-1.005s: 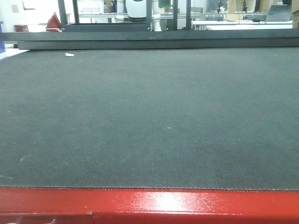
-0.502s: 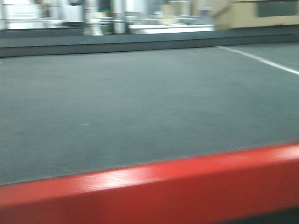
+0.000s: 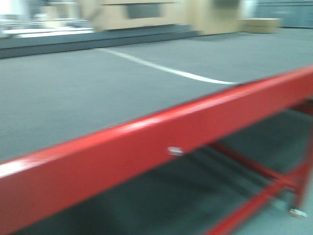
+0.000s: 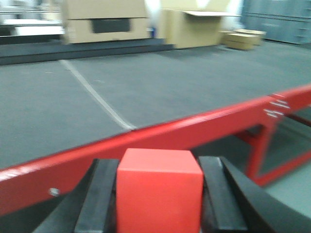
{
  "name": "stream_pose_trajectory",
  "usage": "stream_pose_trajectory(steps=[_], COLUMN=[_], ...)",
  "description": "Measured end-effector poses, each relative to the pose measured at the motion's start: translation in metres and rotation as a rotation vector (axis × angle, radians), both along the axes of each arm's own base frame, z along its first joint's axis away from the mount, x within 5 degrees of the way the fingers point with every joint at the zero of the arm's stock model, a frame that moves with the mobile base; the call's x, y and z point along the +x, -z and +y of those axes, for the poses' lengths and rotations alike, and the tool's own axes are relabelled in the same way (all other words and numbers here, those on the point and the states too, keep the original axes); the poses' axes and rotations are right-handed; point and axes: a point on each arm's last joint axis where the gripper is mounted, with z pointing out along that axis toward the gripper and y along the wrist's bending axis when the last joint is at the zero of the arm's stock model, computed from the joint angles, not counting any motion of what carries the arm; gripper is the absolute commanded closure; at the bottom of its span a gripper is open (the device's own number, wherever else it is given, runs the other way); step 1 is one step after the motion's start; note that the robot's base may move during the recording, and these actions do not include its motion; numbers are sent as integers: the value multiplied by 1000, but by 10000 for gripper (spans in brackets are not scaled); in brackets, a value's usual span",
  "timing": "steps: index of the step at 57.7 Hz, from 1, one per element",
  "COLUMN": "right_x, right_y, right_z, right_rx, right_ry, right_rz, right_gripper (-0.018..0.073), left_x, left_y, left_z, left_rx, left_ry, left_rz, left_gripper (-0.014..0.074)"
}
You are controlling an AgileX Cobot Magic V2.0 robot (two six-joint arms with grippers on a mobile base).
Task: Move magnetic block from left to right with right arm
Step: 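Drive the base away from the first table carrying the cube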
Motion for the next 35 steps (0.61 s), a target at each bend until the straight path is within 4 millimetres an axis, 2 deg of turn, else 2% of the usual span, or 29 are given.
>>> stream_pose_trajectory(steps=[35], right_x=[0], right_y=[0], right_z=[0], right_rx=[0], right_ry=[0], right_rz=[0], right_gripper=[336], left_x=[0], left_y=[0], left_z=[0], left_rx=[0], left_ry=[0], left_rz=[0], left_gripper=[722])
